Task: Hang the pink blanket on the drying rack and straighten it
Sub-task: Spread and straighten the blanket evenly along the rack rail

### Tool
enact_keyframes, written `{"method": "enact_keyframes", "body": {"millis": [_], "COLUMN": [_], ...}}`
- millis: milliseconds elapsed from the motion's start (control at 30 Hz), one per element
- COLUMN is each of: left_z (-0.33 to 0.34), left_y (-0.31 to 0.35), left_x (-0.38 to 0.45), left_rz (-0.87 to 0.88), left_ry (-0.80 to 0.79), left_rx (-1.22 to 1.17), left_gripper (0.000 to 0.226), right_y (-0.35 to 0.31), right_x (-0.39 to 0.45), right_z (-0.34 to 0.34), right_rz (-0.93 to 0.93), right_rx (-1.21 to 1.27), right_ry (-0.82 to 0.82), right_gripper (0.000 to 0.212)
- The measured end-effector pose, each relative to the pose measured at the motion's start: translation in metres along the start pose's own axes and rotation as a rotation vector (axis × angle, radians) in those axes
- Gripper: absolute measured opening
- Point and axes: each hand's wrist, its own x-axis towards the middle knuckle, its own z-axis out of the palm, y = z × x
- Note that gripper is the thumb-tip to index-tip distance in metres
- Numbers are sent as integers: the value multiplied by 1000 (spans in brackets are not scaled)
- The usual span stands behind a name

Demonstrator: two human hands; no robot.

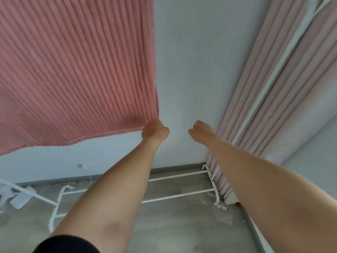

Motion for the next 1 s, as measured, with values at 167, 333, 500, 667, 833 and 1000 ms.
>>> {"method": "enact_keyframes", "body": {"millis": [167, 333, 500, 667, 833, 1000], "left_z": [4, -35, -76, -103, -142, -173], "left_y": [41, 63, 79, 106, 141, 172], "left_x": [9, 23, 48, 56, 69, 77], "left_rz": [-184, -286, -241, -142, -140, -93], "left_ry": [125, 331, 755, 1091, 1294, 1400], "left_rx": [-45, -105, -150, -167, -48, 5], "left_gripper": [22, 22, 32, 57, 68, 35], "right_y": [0, -51, -112, -162, -205, -232], "right_x": [57, 98, 123, 125, 118, 108], "right_z": [-28, -54, -93, -137, -179, -201], "right_rz": [-186, -360, -536, -692, -828, -953], "right_rx": [19, 32, 140, 521, 830, 873], "right_ry": [-93, -144, -103, -230, -321, -352], "right_gripper": [12, 11, 14, 30, 35, 13]}}
